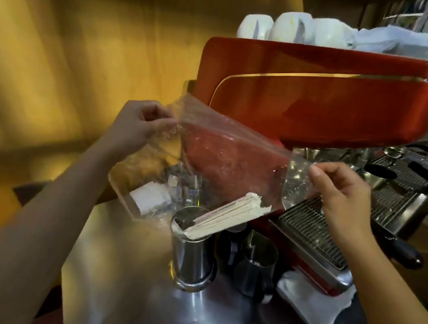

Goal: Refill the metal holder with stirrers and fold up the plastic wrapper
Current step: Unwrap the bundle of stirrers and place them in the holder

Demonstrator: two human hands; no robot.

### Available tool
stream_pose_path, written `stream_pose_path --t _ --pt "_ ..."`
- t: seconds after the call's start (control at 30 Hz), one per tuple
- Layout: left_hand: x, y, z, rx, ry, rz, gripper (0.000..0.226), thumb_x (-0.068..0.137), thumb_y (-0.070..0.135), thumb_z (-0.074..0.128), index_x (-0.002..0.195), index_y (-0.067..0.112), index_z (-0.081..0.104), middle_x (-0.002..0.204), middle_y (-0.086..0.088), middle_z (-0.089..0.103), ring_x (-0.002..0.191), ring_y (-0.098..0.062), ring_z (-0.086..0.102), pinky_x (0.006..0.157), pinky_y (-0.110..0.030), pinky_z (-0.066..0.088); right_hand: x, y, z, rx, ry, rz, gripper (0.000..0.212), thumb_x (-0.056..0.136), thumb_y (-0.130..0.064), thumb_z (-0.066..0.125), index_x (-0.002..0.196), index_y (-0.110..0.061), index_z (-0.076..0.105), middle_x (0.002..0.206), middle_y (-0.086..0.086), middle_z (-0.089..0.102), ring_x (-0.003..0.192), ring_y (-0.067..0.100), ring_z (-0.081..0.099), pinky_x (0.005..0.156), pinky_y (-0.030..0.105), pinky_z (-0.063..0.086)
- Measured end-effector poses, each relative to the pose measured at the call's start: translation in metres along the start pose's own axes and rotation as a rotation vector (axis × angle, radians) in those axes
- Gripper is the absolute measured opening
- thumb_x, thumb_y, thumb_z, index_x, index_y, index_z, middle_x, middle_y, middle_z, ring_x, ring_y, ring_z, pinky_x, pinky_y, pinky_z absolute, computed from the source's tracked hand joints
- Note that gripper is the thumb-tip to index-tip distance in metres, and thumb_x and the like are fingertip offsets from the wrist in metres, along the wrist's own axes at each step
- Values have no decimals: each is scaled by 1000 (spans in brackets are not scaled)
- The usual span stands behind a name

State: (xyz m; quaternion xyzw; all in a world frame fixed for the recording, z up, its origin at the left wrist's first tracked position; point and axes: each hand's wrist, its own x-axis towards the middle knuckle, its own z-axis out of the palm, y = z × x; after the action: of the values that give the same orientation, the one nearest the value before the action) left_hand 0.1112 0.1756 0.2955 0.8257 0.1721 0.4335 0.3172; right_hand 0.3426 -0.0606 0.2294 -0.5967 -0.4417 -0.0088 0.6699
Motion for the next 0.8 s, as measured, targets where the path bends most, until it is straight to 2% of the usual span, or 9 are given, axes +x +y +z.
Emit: stream_pose_path --t 0.13,0.2,0.33,0.43,0.53,0.7,0.8 --pt "-8 -15 -8 -34 35 -43 17 81 5 65 73 20 65 58 17 68 56 3 59 58 -9 47 10 -5 14 -5 -35 -30 17 88 -13 57 76 -24 61 70 -3 61 56 -3 55 53 11 46" --pt "-11 -21 -13 -36 48 -50 14 82 9 66 73 21 66 60 14 69 59 -1 60 61 -13 49 14 -8 20 9 -32 -35 15 88 -15 57 76 -25 61 71 -4 61 59 -2 56 55 13 47" --pt "-20 -36 -20 -49 93 -101 16 82 11 65 71 23 66 59 11 69 62 -11 61 67 -21 50 13 -6 32 103 -31 28 4 84 -23 63 87 -24 61 84 -2 63 78 17 60 72 33 52" --pt "-28 -45 -20 -75 110 -116 22 82 5 64 71 23 66 59 11 69 59 -5 62 63 -14 50 2 5 42 197 -48 155 33 72 -32 68 102 -27 55 102 4 63 94 19 61 81 34 50" --pt "-34 -52 -23 -139 123 -144 26 81 5 63 69 27 68 60 12 69 58 -2 63 60 -12 51 -7 17 50 364 -48 278 49 68 -27 68 113 -22 50 99 0 67 95 11 64 82 27 49" --pt "-44 -66 -28 -206 177 -215 23 79 11 64 67 29 71 61 11 69 59 -3 61 60 -14 50 -17 36 68 295 -246 388 28 75 -18 67 103 -15 64 100 2 71 92 10 66 83 30 49" --pt "-49 -70 -29 -235 194 -227 11 75 18 65 69 27 70 61 10 70 60 -3 62 58 -13 50 -21 44 79 259 -263 395 14 78 -15 67 92 -16 70 97 3 73 88 9 67 78 25 50"
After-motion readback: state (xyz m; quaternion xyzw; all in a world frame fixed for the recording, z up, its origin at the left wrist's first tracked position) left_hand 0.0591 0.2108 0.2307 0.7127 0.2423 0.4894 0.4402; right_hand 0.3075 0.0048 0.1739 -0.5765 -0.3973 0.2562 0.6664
